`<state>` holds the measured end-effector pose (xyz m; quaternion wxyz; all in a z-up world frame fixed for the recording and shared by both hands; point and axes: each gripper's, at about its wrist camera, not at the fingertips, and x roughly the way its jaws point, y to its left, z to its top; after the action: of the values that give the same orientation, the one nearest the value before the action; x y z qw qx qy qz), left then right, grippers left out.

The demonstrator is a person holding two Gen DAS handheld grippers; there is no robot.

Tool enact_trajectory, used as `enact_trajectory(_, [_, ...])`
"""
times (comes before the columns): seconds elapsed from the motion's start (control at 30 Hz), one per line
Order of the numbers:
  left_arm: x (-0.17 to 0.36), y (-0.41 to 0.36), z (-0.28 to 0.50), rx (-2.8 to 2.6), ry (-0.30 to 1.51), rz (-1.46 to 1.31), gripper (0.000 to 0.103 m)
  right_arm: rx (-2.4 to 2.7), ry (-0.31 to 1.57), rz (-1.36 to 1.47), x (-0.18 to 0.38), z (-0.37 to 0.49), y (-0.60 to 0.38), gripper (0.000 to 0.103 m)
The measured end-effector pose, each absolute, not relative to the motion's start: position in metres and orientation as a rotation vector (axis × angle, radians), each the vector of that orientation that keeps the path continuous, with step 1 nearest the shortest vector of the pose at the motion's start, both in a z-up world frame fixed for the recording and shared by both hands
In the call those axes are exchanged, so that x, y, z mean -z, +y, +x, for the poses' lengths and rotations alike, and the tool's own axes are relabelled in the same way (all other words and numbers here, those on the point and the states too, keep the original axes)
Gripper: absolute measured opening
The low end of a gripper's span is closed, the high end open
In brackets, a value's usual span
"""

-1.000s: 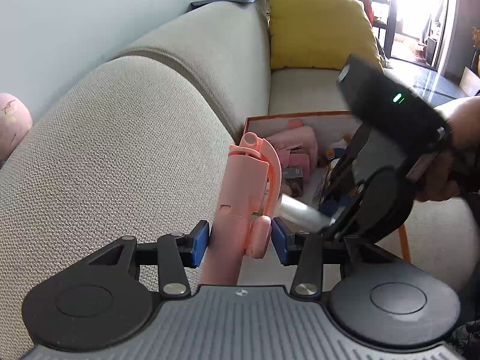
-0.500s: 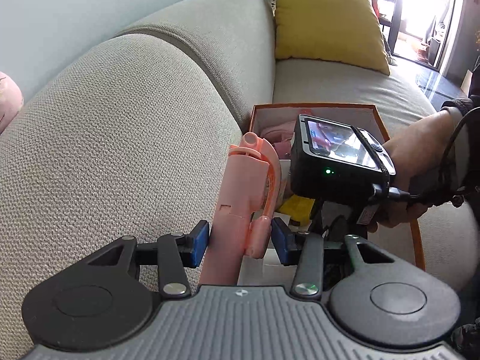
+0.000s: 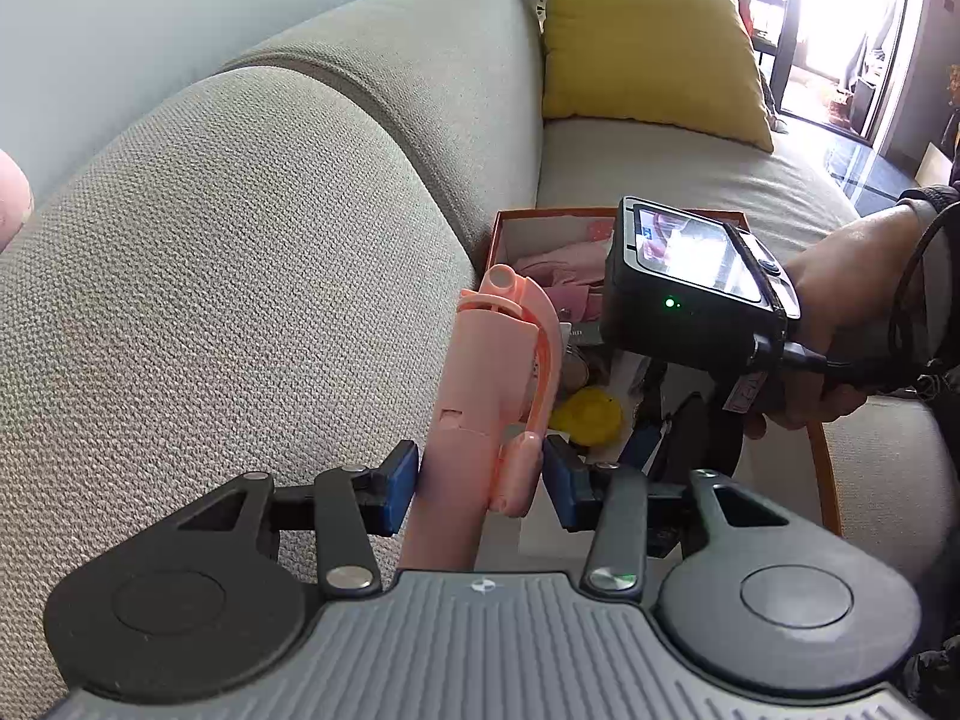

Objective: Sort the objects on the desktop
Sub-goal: 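Lower the white box into the orange box and open the right tool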

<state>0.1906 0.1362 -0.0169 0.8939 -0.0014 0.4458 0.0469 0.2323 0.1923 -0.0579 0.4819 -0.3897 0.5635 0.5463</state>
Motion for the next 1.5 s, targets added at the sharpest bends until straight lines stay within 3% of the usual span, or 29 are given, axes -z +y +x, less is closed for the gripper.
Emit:
enact_trajectory(0.53, [0.017, 0.14, 0.193, -0.091, 0.919, -0.01, 0.052, -1.373, 1.5, -0.791, 0.061, 0.23, 0.195, 0.054])
enact_trajectory(0.57, [0.017, 0.144, 0.189, -0.088, 0.919, -0.009, 0.052, -1.365, 1.499, -0.793, 0.058, 0.232, 0.193, 0.053])
enact_trajectory(0.67, [0.017, 0.142, 0.191, -0.079, 0.922, -0.004, 0.052, -1.358, 1.507, -0.831, 0.056, 0.23, 0.189, 0.035])
enact_trajectory(0.9, [0.019, 0.132, 0.198, -0.023, 0.936, 0.047, 0.052, -1.373, 1.469, -0.827, 0.048, 0.219, 0.187, 0.033])
enact_trajectory(1.27, [0.032, 0.093, 0.211, 0.119, 0.962, 0.278, 0.052, -1.316, 1.139, -0.755, -0.057, 0.26, 0.12, 0.034])
enact_trajectory(1.5, [0.05, 0.066, 0.226, 0.222, 1.013, 0.396, 0.052, -1.286, 1.049, -0.667, -0.082, 0.27, 0.085, 0.035])
